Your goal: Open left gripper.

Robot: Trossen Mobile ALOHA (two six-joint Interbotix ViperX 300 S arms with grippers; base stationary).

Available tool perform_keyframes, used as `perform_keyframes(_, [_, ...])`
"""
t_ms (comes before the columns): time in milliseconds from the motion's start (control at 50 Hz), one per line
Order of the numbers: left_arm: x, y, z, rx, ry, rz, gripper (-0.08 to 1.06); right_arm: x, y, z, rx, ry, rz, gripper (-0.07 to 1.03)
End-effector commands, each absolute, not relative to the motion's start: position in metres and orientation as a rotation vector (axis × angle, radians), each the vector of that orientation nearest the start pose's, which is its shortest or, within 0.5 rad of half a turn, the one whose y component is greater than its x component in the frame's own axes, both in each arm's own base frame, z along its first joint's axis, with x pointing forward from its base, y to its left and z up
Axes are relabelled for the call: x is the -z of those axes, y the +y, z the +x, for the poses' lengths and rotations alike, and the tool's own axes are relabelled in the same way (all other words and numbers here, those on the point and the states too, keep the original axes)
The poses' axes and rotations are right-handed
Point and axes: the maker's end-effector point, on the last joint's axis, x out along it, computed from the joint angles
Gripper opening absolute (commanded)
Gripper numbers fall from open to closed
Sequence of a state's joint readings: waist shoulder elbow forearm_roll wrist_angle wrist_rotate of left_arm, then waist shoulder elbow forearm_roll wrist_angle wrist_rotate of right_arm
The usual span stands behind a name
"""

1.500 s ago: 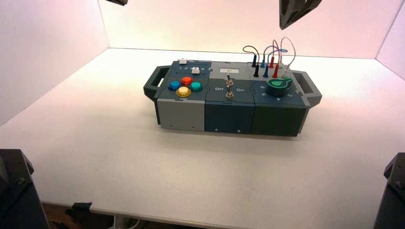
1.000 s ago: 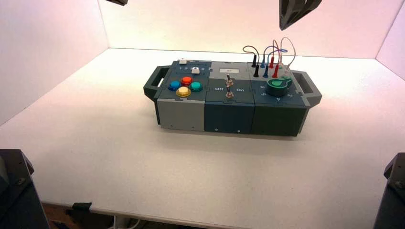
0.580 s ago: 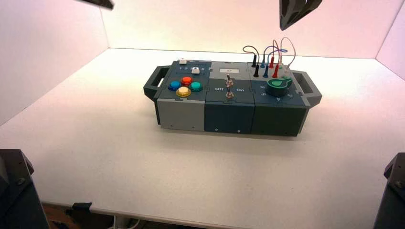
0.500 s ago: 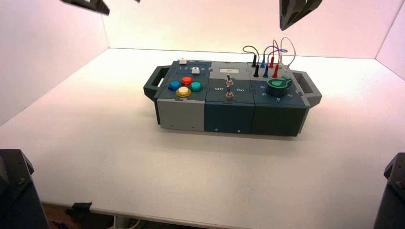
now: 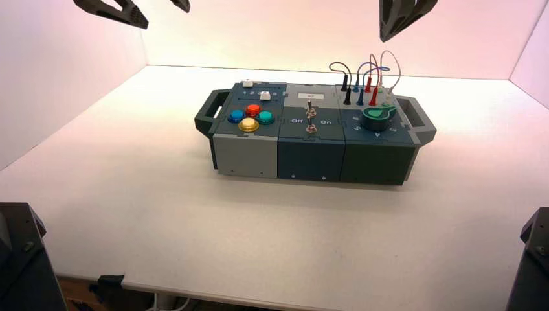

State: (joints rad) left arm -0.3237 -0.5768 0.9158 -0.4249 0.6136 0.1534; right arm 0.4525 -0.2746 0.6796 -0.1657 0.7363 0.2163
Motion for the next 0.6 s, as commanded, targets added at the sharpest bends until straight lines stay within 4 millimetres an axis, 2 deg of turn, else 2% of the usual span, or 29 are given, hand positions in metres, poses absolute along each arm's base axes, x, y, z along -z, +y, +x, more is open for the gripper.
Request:
perform_keyframes(20, [-0.1839, -0.1271, 0.2535, 0.426, 0.936, -0.146, 1.02, -0.1641, 0.1283, 0.3055, -0.261, 1.075, -0.23, -0.02])
perform_keyframes(600, [-0.1845, -0.1272, 0.2538, 0.427, 0.934, -0.146, 1.02, -0.1625, 0.1273, 0.3046, -0.26, 1.079, -0.232, -0.02])
